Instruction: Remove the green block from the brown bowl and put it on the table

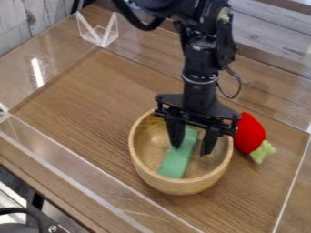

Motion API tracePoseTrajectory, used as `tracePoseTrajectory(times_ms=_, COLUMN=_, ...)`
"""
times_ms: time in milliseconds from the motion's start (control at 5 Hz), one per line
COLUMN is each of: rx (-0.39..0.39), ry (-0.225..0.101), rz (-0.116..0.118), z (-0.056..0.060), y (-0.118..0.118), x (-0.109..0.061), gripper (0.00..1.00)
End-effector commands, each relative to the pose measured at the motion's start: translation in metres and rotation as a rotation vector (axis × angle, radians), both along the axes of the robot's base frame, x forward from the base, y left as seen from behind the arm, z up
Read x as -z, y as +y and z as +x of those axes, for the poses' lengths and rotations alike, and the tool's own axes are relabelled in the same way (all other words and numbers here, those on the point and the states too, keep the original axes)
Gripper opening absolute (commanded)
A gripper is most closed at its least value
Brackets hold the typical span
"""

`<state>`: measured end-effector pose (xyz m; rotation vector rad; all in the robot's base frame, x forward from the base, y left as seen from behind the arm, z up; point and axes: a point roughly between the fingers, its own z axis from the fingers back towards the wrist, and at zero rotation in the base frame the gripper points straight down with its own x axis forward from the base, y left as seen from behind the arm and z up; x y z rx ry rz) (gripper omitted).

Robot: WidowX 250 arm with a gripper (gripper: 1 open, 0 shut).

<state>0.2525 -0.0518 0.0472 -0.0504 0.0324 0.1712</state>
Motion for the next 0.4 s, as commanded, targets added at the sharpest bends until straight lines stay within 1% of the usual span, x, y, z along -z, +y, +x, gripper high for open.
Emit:
tracePoseTrajectory(times_ms=0, rx=0.006, ry=-0.05, rz=-0.003, z=0.0051, y=-0.0019, x=-0.0105, gripper=0.0)
tracePoseTrajectory(times_ms=200, rx=0.007, ry=-0.051, rz=0.003, z=0.0061, y=-0.0015, x=-0.0082, gripper=0.0)
